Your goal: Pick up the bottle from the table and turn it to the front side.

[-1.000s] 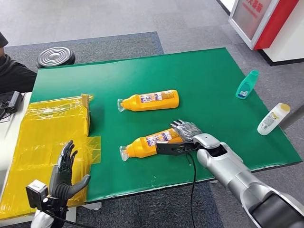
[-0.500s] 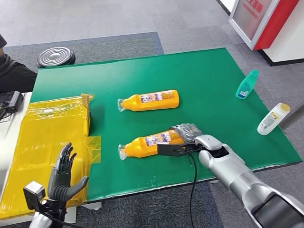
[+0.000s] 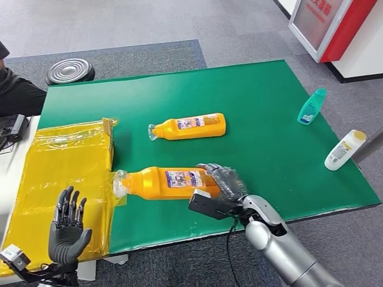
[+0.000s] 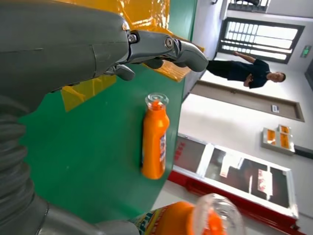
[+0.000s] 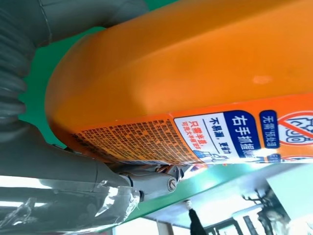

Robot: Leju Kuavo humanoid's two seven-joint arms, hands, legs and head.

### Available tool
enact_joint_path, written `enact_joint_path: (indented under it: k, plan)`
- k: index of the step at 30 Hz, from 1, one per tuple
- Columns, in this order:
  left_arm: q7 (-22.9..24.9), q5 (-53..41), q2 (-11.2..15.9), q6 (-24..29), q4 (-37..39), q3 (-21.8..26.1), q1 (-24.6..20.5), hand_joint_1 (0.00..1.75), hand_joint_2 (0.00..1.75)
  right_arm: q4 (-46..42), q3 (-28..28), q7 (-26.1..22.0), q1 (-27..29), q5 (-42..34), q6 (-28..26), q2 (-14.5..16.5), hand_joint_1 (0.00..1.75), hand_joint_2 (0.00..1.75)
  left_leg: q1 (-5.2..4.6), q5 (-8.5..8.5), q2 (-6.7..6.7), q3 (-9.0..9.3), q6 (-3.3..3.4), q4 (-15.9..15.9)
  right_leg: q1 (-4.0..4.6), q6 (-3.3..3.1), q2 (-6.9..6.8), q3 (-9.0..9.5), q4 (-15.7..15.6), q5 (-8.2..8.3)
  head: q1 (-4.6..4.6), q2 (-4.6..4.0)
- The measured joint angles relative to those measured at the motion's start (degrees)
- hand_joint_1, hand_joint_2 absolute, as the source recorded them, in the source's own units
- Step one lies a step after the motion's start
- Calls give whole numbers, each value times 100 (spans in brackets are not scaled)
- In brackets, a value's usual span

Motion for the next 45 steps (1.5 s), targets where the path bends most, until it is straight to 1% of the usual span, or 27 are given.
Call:
enact_joint_path:
  k: [4,9,12,14,18,23,27,33,34,37,38,39,40,42,43,44,45]
  plan:
    - [25,53,-90,-136,0,7,-50,0,175,-83,-32,-95,139,-56,-110,312,175,175,0,2,0,1,-2,0,1,-2,0,0,0,1,0,1]
    - [66,73,-137,-165,0,1,-78,0,175,-102,-46,-162,187,-98,-144,487,175,175,0,3,0,1,-2,0,1,-4,0,-1,0,4,0,1]
    - [253,174,-135,-346,0,-111,-125,0,175,-29,-21,-277,195,-98,-180,654,175,175,0,3,0,1,-1,0,1,-4,0,-2,0,3,1,0]
    - [393,245,-123,-445,2,-313,-200,0,175,168,78,-344,164,20,-333,846,175,175,0,4,0,1,-3,0,1,-4,0,-2,0,3,-1,0]
    - [464,355,-75,-451,7,-848,-356,0,175,748,355,-487,95,245,-812,1258,175,175,1,5,0,1,-5,0,3,-5,0,-2,1,3,-1,1]
    - [494,443,31,-445,7,-1334,-442,0,175,1342,659,-552,-4,484,-1140,1617,175,175,1,6,0,0,-6,0,4,-5,1,-4,1,3,0,1]
    - [491,509,127,-420,7,-1530,-462,0,175,1694,835,-570,-103,584,-1330,1747,175,175,1,5,1,0,-5,0,3,-5,0,-4,1,3,0,1]
    - [476,554,213,-395,7,-1658,-460,0,175,1931,941,-577,-160,585,-1385,1789,175,175,0,5,0,0,-5,0,2,-5,1,-4,1,3,1,1]
    - [476,554,224,-395,7,-1670,-460,10,175,1953,949,-578,-164,585,-1387,1792,175,175,0,5,0,0,-5,0,2,-5,1,-4,1,3,0,1]
    - [462,483,242,-250,5,-1694,-460,140,175,2006,959,-551,-172,587,-1400,1800,175,175,0,5,0,0,-5,0,3,-5,1,-5,1,3,-1,1]
    - [454,415,241,-108,2,-1699,-459,175,175,2021,959,-522,-174,588,-1413,1801,175,175,0,5,0,0,-6,0,3,-5,1,-5,1,3,-1,1]
    - [457,338,237,50,-8,-1702,-456,175,175,2036,959,-493,-174,586,-1430,1800,171,175,0,5,0,0,-6,0,3,-5,1,-6,1,3,-1,1]
    - [469,256,229,213,-27,-1706,-450,175,175,2052,957,-470,-173,581,-1453,1800,151,175,0,5,0,0,-6,0,3,-5,1,-6,1,3,-1,1]
    - [502,81,206,511,-99,-1723,-431,175,175,2075,950,-455,-164,567,-1495,1799,65,175,0,5,1,0,-6,0,3,-5,1,-6,1,3,-1,0]
    - [508,-46,192,686,-151,-1743,-419,175,175,2081,944,-446,-156,562,-1512,1799,25,175,0,5,1,0,-5,0,3,-5,1,-6,1,3,0,0]
    - [508,-204,177,885,-214,-1769,-405,175,175,2082,934,-435,-142,559,-1521,1797,1,175,0,5,1,0,-5,0,2,-5,1,-6,1,3,0,0]
    - [503,-389,158,1114,-288,-1800,-389,175,175,2074,919,-424,-117,555,-1521,1793,0,175,0,4,0,0,-5,0,2,-5,0,-6,1,3,0,1]
